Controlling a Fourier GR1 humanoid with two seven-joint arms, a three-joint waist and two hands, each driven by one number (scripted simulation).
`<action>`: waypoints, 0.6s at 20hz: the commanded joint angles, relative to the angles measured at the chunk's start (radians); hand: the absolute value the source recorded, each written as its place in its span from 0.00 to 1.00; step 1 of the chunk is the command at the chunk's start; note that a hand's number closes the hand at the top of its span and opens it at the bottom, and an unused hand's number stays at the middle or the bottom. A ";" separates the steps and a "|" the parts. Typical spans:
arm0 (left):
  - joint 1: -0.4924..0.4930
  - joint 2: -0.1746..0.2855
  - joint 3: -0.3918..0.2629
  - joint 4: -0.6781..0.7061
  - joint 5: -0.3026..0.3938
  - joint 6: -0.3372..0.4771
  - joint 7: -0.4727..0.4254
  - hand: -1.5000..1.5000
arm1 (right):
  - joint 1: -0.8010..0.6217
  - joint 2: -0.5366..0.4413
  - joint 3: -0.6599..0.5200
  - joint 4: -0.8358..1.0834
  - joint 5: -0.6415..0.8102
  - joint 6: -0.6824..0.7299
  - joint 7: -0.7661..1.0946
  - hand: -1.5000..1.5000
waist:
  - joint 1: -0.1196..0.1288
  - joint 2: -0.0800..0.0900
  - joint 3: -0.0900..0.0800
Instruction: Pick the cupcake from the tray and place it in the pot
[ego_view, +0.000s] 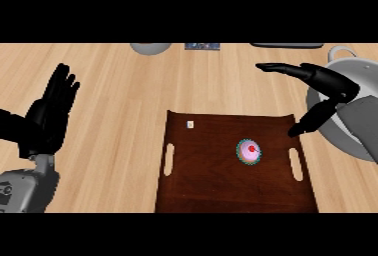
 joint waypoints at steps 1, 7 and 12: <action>0.000 0.019 0.024 -0.002 0.013 -0.018 0.004 0.50 | -0.088 -0.026 0.125 -0.040 0.135 0.104 0.024 0.00 | 0.000 -0.006 -0.002; 0.021 0.003 0.016 -0.006 -0.017 0.009 0.015 0.50 | -0.108 -0.036 0.248 -0.183 0.276 0.106 0.124 0.00 | -0.028 -0.012 -0.002; 0.097 -0.002 0.032 -0.082 -0.001 -0.019 0.005 0.50 | -0.020 0.034 0.284 -0.219 0.355 0.091 0.204 0.00 | -0.026 -0.010 -0.001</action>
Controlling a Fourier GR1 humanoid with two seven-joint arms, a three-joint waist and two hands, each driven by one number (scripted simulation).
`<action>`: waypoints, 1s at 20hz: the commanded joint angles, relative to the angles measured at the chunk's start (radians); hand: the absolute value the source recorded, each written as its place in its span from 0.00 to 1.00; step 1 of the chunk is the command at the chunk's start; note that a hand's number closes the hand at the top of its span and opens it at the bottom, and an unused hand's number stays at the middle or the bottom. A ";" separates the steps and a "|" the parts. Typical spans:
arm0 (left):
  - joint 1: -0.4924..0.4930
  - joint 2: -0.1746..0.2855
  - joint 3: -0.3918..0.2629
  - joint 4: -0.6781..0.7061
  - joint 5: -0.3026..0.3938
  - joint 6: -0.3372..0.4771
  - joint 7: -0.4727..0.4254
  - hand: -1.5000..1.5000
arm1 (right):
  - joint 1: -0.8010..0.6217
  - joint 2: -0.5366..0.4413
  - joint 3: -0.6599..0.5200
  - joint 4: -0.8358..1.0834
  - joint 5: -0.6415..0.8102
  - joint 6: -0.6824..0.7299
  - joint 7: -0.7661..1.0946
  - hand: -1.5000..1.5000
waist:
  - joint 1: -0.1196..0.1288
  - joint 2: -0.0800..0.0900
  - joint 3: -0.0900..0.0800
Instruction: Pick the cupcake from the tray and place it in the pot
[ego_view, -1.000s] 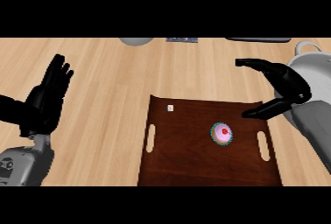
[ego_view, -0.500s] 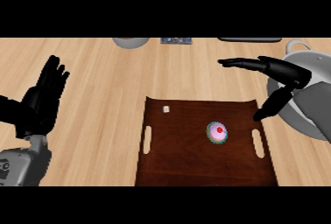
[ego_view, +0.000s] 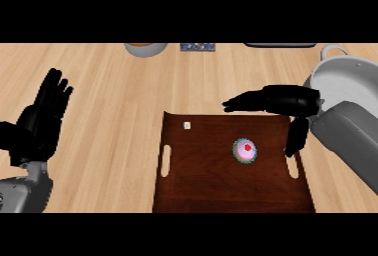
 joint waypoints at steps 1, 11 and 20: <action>-0.037 0.009 0.038 0.083 0.007 -0.043 -0.038 0.50 | 0.022 0.065 0.027 -0.042 0.075 0.042 0.058 0.00 | -0.009 0.003 0.000; 0.016 -0.046 0.004 -0.077 -0.053 0.001 0.075 0.50 | 0.193 0.022 -0.060 -0.170 0.207 0.083 0.063 0.00 | -0.008 0.000 0.001; -0.076 -0.056 0.073 0.101 -0.061 -0.057 -0.014 0.50 | 0.204 0.137 -0.120 -0.049 0.400 0.016 0.045 0.00 | -0.009 0.004 0.000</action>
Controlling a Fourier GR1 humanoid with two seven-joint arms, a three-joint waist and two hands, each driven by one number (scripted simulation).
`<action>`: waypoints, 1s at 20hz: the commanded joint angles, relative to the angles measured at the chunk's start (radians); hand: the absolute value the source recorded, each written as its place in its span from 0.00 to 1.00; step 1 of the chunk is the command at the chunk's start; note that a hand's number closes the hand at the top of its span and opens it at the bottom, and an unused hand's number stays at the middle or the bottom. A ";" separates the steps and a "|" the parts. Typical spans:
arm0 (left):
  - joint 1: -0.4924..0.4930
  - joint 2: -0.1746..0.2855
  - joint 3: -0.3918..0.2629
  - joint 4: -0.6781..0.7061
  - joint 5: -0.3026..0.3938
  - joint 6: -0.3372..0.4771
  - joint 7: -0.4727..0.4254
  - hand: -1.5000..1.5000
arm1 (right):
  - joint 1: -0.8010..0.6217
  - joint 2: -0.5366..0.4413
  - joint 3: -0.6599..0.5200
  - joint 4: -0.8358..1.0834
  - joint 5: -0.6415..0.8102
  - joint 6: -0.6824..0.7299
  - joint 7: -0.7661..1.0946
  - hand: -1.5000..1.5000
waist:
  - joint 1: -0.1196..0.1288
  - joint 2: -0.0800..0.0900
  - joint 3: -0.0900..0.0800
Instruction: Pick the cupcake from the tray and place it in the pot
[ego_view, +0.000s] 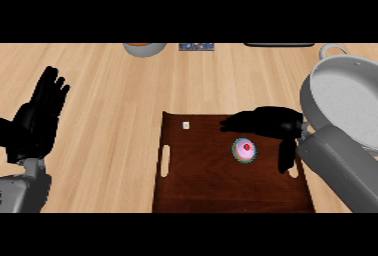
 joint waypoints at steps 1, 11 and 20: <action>0.037 -0.029 -0.007 -0.053 -0.022 0.010 0.015 0.50 | 0.023 -0.031 -0.065 -0.004 0.042 0.050 -0.081 0.00 | 0.000 -0.001 0.000; -0.005 -0.027 0.048 0.013 -0.035 -0.046 -0.014 0.50 | 0.028 0.152 -0.115 0.103 0.230 -0.008 -0.038 0.00 | 0.001 0.000 0.000; -0.036 -0.045 0.045 0.023 -0.046 -0.049 0.013 0.50 | 0.008 0.201 -0.064 0.230 0.375 -0.182 -0.225 1.00 | 0.003 0.002 0.000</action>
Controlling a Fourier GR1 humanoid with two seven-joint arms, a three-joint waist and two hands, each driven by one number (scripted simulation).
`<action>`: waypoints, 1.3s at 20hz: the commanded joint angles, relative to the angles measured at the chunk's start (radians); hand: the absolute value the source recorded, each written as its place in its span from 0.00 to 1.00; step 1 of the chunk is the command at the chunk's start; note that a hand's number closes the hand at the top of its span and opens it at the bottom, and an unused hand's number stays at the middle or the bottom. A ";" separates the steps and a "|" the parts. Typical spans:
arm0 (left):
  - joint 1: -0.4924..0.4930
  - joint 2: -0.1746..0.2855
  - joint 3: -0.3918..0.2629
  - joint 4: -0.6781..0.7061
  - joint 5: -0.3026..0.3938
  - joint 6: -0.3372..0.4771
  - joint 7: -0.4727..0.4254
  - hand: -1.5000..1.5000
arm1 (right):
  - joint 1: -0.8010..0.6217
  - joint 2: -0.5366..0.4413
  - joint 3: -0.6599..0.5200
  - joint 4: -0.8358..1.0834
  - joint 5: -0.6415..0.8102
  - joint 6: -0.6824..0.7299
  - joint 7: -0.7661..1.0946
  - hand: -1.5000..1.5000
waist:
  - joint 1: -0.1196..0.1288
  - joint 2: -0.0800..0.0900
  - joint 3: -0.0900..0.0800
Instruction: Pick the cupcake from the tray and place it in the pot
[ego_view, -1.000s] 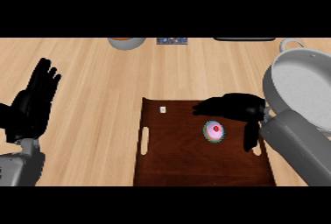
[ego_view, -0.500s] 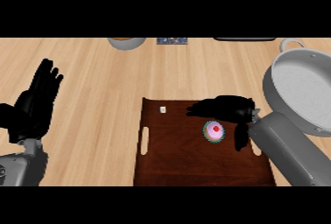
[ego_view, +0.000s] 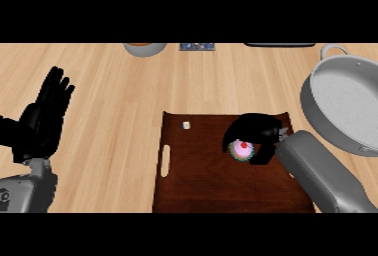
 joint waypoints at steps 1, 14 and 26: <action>0.045 -0.013 -0.006 -0.040 -0.022 -0.003 -0.008 0.50 | 0.020 0.014 -0.005 -0.002 0.057 -0.034 -0.071 1.00 | -0.001 -0.001 0.000; 0.034 0.030 0.078 0.008 0.003 -0.030 -0.008 0.50 | 0.185 0.161 -0.206 -0.005 0.057 -0.084 0.364 1.00 | -0.060 -0.025 -0.002; 0.043 0.001 0.056 -0.050 -0.013 0.007 0.044 0.50 | 0.519 0.312 -0.279 -0.731 0.027 -0.212 0.793 1.00 | -0.076 -0.027 -0.001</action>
